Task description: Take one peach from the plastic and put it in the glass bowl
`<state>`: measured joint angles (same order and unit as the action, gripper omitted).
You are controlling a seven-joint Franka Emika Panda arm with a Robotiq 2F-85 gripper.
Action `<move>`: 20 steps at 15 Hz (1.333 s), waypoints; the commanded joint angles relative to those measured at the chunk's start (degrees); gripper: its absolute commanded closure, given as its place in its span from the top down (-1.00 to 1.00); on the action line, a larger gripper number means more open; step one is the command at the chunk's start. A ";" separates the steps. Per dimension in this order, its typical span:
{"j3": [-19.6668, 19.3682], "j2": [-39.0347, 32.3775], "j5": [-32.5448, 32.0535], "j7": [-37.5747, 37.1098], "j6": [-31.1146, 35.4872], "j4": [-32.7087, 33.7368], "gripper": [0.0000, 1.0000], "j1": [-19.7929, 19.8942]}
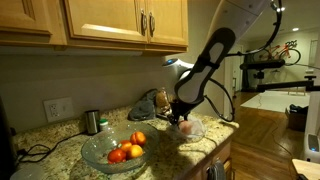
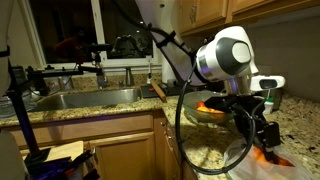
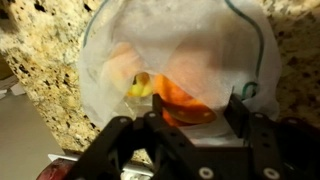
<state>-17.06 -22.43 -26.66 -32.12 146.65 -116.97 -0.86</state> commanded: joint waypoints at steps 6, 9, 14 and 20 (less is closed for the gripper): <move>-2.52 4.11 -8.51 -7.75 0.84 -2.60 -0.23 -3.53; -2.12 4.69 -10.78 -9.59 0.62 -2.70 -0.23 -3.40; -2.03 5.52 -15.80 -13.74 0.10 -2.90 -0.23 -3.46; -1.00 6.58 -23.91 -22.62 -4.05 -2.52 -0.23 -3.45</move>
<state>-17.83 -19.59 -46.01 -49.37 146.29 -117.02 -3.12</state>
